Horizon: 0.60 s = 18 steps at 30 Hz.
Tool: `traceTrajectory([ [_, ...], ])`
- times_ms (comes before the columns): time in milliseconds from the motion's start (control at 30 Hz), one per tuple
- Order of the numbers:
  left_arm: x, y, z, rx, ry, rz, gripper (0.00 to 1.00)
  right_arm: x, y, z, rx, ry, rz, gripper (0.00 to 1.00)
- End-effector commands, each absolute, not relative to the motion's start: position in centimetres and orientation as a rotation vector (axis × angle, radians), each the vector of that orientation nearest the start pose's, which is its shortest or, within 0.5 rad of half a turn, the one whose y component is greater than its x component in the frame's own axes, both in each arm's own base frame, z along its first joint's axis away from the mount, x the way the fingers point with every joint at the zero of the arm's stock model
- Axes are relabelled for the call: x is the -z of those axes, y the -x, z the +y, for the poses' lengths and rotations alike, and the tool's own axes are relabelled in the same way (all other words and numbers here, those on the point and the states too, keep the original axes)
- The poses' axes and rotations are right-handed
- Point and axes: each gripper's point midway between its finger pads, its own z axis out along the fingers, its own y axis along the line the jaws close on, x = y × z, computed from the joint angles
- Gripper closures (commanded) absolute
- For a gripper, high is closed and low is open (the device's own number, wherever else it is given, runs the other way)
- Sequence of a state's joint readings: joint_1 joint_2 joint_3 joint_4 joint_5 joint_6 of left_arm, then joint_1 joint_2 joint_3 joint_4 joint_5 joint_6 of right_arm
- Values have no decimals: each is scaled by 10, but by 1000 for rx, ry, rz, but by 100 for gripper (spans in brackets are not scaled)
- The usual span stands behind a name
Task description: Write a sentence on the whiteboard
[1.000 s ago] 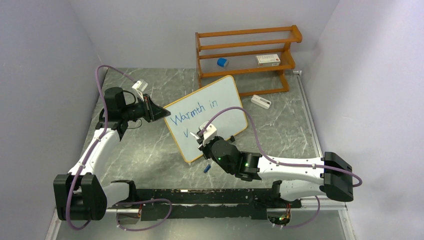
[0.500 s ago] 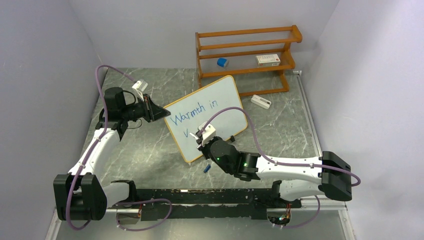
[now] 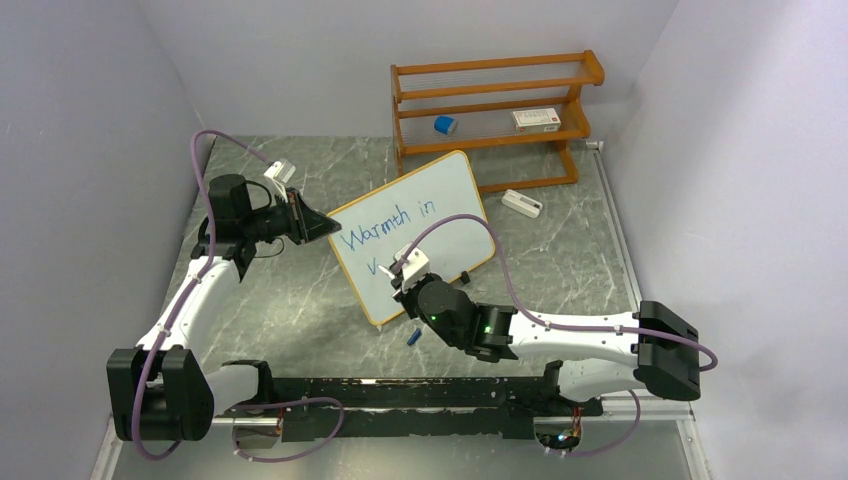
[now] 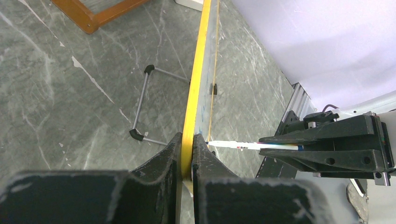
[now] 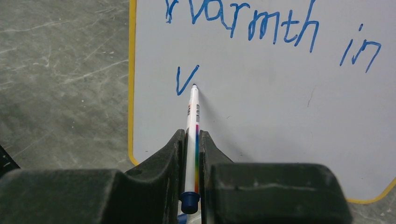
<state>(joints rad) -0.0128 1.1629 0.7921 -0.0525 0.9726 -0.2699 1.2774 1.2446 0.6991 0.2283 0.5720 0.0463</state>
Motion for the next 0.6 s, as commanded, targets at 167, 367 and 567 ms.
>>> traceTrajectory([
  [167, -201, -305, -143, 1049, -334, 1984, 95, -185, -210, 324, -337, 664, 1706, 100],
  [367, -201, -305, -143, 1050, -335, 1983, 95, -187, -213, 319, -317, 643, 1707, 100],
  [567, -201, -305, -143, 1049, -335, 1984, 95, -193, -216, 320, -316, 626, 1688, 100],
])
